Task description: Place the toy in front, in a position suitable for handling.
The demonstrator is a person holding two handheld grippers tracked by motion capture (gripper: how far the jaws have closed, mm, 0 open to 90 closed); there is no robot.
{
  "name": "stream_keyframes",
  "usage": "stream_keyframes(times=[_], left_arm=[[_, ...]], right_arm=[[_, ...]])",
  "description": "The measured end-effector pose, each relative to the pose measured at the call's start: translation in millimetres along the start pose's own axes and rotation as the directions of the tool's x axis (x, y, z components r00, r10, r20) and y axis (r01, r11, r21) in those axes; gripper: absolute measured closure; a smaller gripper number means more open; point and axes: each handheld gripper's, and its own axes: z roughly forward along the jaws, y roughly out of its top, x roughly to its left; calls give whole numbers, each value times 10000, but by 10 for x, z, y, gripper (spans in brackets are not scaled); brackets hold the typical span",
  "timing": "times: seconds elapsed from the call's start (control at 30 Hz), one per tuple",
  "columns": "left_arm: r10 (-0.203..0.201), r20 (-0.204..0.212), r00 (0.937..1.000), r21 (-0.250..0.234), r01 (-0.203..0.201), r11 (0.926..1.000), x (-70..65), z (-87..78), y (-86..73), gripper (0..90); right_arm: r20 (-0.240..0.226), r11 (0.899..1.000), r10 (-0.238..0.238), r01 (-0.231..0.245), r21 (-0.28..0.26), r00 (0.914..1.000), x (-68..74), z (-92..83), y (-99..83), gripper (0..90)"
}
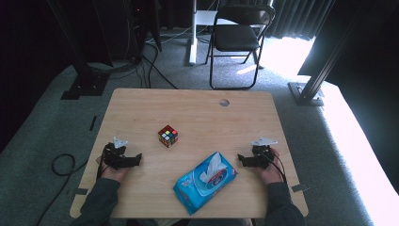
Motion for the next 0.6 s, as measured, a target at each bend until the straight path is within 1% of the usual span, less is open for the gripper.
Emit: stream_keyframes(times=[0.37, 0.5, 0.6], left_arm=[[30, 16, 10000, -16, -30, 10000, -3, 2, 2, 49], [27, 12, 10000, -23, -27, 10000, -1, 0, 1, 52], [119, 121, 9999, -47, -119, 9999, 4, 1, 4, 59]], right_arm=[[46, 10000, 44, -44, 3, 10000, 3, 1, 1, 119], [128, 9999, 141, -141, 7, 9998, 7, 2, 3, 119], [142, 9999, 152, -152, 8, 9998, 8, 3, 4, 119]])
